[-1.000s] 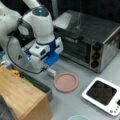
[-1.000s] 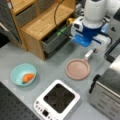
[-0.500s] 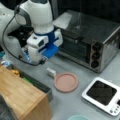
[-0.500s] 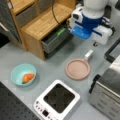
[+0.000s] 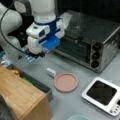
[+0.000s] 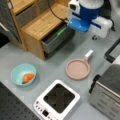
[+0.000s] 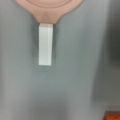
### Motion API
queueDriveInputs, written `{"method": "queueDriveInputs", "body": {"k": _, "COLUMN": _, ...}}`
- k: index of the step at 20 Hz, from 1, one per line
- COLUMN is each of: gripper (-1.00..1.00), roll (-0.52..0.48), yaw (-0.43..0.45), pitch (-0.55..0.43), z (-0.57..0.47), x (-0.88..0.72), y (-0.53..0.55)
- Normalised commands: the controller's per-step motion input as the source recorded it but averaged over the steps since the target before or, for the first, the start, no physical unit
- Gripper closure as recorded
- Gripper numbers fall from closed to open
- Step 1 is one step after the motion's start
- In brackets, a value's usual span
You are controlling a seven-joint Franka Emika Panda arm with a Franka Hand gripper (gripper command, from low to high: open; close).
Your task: Pick up the pan. Place the pan on the table. Pick up the bowl. Place the bowl on the stove.
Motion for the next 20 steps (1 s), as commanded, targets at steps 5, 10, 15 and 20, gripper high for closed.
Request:
{"method": "queueDriveInputs", "body": {"k": 5, "gripper": -1.0, "roll": 0.134, "yaw": 0.009, "pitch": 0.307, "z": 0.35, "x": 0.68, "y": -0.14}}
{"method": "queueDriveInputs", "body": {"k": 10, "gripper": -1.0, "roll": 0.138, "yaw": 0.037, "pitch": 0.288, "z": 0.14, "x": 0.69, "y": -0.23}}
{"method": "queueDriveInputs", "body": {"k": 15, "gripper": -1.0, "roll": 0.131, "yaw": 0.055, "pitch": 0.258, "z": 0.2, "x": 0.61, "y": -0.22}}
{"method": "queueDriveInputs", "body": {"k": 20, "gripper": -1.0, "roll": 0.119, "yaw": 0.043, "pitch": 0.243, "z": 0.3, "x": 0.47, "y": -0.2}}
